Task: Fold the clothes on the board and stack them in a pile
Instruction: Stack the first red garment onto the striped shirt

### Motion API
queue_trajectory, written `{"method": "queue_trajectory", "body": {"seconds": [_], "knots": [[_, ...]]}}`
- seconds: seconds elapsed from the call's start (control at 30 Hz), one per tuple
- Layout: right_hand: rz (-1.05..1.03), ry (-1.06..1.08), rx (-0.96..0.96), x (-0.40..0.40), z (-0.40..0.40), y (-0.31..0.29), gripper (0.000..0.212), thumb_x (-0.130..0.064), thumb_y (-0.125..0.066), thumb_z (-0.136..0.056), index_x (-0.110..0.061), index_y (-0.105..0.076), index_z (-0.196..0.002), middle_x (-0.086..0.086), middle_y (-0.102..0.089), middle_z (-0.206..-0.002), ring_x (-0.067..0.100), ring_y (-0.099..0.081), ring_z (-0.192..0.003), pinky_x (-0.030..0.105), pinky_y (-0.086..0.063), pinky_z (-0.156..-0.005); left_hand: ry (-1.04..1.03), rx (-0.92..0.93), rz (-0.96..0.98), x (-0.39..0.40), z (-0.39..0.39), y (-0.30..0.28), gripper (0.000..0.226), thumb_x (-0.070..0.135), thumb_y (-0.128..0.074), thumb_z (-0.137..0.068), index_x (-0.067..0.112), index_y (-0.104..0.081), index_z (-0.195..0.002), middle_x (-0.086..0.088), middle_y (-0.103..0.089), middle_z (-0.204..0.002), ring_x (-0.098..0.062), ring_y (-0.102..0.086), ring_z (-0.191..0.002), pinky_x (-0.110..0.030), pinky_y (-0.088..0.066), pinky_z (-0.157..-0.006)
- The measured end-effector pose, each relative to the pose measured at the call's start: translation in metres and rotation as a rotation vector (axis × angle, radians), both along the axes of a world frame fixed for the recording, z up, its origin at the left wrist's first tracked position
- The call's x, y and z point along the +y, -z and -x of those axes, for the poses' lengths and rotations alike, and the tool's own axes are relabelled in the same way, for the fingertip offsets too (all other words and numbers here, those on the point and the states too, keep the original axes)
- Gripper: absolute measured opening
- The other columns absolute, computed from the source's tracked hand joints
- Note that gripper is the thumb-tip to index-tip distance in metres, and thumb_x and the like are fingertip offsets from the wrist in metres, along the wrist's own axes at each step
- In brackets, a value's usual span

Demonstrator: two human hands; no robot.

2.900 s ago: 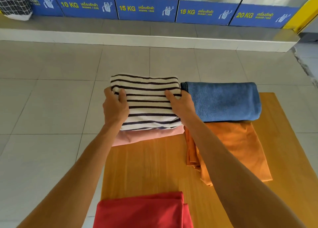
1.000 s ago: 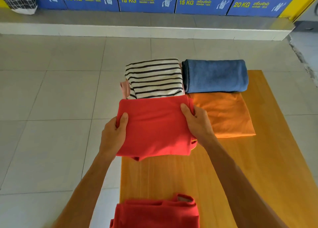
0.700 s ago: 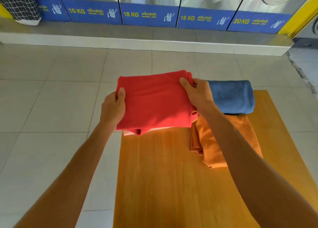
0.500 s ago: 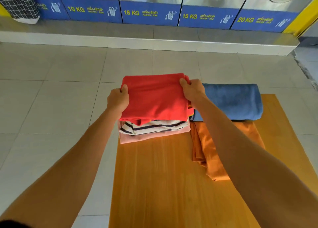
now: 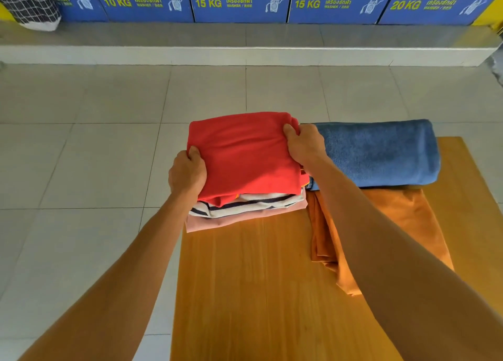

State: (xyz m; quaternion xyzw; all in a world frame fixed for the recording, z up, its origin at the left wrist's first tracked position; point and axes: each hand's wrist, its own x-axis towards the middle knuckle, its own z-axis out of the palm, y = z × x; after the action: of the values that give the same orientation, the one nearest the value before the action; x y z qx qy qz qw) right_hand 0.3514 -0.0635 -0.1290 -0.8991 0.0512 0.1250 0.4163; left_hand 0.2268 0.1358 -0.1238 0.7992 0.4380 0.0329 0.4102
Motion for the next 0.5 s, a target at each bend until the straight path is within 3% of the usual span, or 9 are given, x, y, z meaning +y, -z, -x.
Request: {"method": "queue_trajectory", "body": {"seconds": [0.1, 0.2, 0.3, 0.4, 0.5], "knots": [[0.015, -0.027, 0.076, -0.002, -0.001, -0.01, 0.044, -0.04, -0.054, -0.099, 0.002, -0.062, -0.109, 0.013, -0.06, -0.096, 0.03, -0.059, -0.093, 0.036, -0.044, -0.074, 0.009, -0.049, 0.043, 0.0, 0.02, -0.005, 0.033, 0.032, -0.038, -0.101, 0.008, -0.057, -0.112, -0.004, -0.06, -0.094, -0.023, -0.057, -0.085, -0.027, -0.041, -0.063], [0.038, -0.059, 0.128, -0.002, 0.003, -0.024, 0.044, -0.036, -0.055, -0.099, 0.002, -0.059, -0.121, 0.016, -0.063, -0.106, 0.036, -0.064, -0.106, 0.036, -0.046, -0.073, 0.01, -0.105, 0.016, 0.0, 0.035, -0.014, 0.029, 0.024, -0.044, -0.099, 0.009, -0.063, -0.114, -0.003, -0.061, -0.101, -0.022, -0.057, -0.086, -0.033, -0.043, -0.072], [0.192, -0.156, 0.066, -0.003, 0.02, -0.044, 0.044, -0.032, -0.051, -0.102, 0.003, -0.054, -0.128, 0.022, -0.063, -0.124, 0.039, -0.06, -0.116, 0.037, -0.046, -0.079, 0.019, -0.092, 0.051, -0.004, 0.047, -0.025, 0.029, 0.022, -0.047, -0.097, 0.008, -0.065, -0.115, -0.002, -0.06, -0.099, -0.022, -0.058, -0.084, -0.033, -0.044, -0.072], [0.31, -0.187, 0.007, -0.02, 0.049, -0.062, 0.042, -0.03, -0.057, -0.096, -0.002, -0.053, -0.127, 0.019, -0.063, -0.121, 0.038, -0.06, -0.105, 0.033, -0.042, -0.072, 0.032, -0.092, 0.194, -0.007, 0.067, -0.031, 0.026, 0.021, -0.052, -0.092, 0.01, -0.064, -0.112, -0.005, -0.066, -0.095, -0.023, -0.067, -0.084, -0.038, -0.057, -0.076], [0.306, -0.136, -0.009, -0.051, 0.091, -0.065, 0.033, -0.015, -0.053, -0.091, -0.004, -0.053, -0.122, 0.014, -0.061, -0.108, 0.036, -0.059, -0.096, 0.034, -0.042, -0.065, 0.01, -0.1, 0.337, -0.016, 0.112, -0.037, 0.023, 0.012, -0.054, -0.093, 0.012, -0.061, -0.115, -0.005, -0.07, -0.099, -0.017, -0.073, -0.087, -0.035, -0.061, -0.076]]}}
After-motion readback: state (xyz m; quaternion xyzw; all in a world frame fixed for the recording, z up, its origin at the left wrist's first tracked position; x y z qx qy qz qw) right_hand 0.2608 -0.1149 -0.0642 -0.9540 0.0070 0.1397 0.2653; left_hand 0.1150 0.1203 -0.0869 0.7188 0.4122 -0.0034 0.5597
